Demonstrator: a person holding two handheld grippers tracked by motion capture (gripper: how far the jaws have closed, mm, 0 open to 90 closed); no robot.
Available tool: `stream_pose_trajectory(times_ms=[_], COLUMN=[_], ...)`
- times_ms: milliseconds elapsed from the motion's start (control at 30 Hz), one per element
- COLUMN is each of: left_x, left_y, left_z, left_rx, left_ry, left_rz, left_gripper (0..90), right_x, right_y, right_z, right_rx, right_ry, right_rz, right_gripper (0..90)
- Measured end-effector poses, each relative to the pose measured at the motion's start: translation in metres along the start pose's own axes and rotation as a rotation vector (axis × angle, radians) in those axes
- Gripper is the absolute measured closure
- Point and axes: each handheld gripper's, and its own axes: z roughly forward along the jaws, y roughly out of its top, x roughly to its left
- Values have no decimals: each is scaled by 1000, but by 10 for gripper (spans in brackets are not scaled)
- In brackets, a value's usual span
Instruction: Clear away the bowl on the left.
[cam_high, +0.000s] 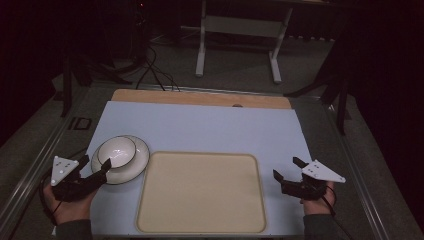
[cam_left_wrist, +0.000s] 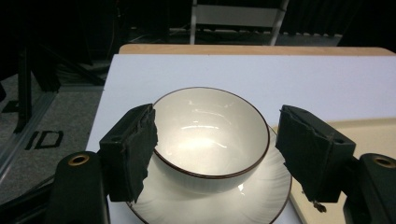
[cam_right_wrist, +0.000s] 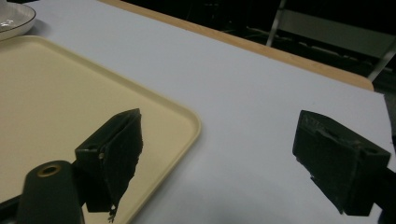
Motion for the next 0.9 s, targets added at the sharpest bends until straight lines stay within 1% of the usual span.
stream_pose_trajectory(times_ms=[233, 267, 333, 467, 500, 533, 567, 667, 700, 733, 767, 800, 833, 900], left_x=[-2, -1, 1, 3, 3, 3, 3, 4, 7, 7, 9, 9, 13, 15], left_y=[-1, 1, 3, 8, 12, 12, 17, 21, 24, 24, 25, 25, 25, 26], left_z=[2, 1, 2, 1, 1, 1, 1, 2, 3, 3, 4, 4, 6, 8], left_rx=[25, 26, 38, 39, 37, 37, 34, 35, 33, 33, 32, 32, 36, 40], left_ry=[11, 26, 34, 37, 39, 39, 44, 50, 57, 57, 66, 66, 63, 67], left_rz=[5, 3, -9, -17, -2, -2, 12, 21, 19, 19, 10, 10, -2, -4], left_gripper=[312, 323, 337, 356, 357, 358, 360, 364, 367, 370, 374, 375, 378, 379], right_x=[-1, 0, 0, 0, -2, -2, -2, -2, -1, -1, 0, 0, -1, -1], right_y=[0, 1, 1, 1, 1, 1, 1, 1, 1, 1, 2, 2, 2, 1], right_z=[-2, -2, -4, -6, -7, -7, -7, -7, -7, -8, -8, -8, -8, -9], right_rx=[-13, -25, -33, -45, -53, -53, -55, -58, -60, -59, -61, -62, -66, -70], right_ry=[-2, -12, -11, -25, -27, -27, -30, -30, -29, -29, -31, -33, -33, -35], right_rz=[8, 8, 4, 3, 9, 9, 11, 7, 3, 1, -2, -2, -1, -1], right_gripper=[154, 155, 154, 154, 154, 154, 154, 154, 154, 154, 154, 154, 154, 154])
